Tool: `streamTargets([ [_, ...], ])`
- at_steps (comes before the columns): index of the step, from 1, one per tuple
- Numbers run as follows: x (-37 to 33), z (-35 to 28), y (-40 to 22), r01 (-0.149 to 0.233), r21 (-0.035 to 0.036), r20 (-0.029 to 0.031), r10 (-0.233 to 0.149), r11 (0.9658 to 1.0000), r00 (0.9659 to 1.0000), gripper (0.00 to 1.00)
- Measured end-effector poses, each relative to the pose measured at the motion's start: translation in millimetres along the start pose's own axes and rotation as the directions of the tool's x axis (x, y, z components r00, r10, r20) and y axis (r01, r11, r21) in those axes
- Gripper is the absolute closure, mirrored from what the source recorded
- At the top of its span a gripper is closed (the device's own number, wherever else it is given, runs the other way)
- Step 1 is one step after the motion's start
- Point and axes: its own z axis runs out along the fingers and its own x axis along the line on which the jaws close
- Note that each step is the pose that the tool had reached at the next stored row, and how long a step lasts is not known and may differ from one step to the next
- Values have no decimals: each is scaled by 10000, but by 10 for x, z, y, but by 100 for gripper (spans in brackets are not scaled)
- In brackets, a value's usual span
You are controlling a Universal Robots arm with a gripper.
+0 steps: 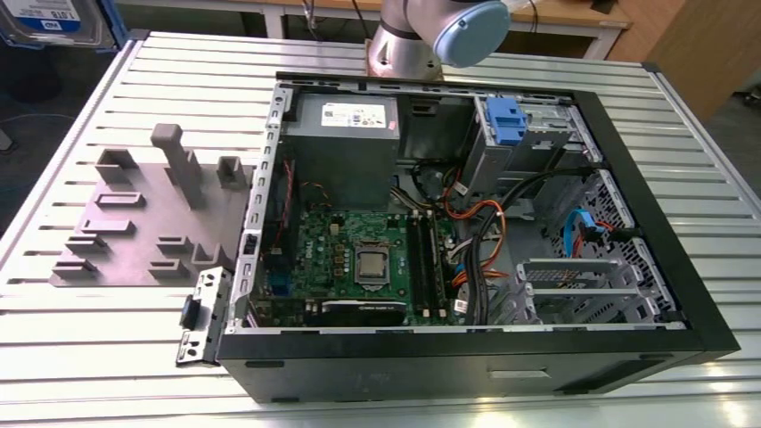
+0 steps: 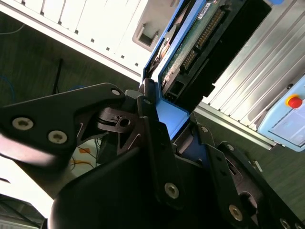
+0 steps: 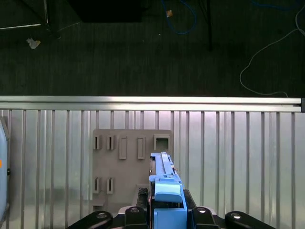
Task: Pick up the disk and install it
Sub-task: 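Pick up the disk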
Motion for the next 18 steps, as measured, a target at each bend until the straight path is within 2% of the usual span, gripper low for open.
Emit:
streamTargets([
  [5, 73, 12, -7, 0, 3, -78, 0, 10000, 10000, 64],
  [12, 97, 18, -233, -1, 2, -88, 1, 10000, 10000, 64],
  [14, 105, 18, -270, -1, 1, -88, 1, 10000, 10000, 64],
  [18, 148, 22, -288, -1, 0, -89, 1, 10000, 10000, 64],
])
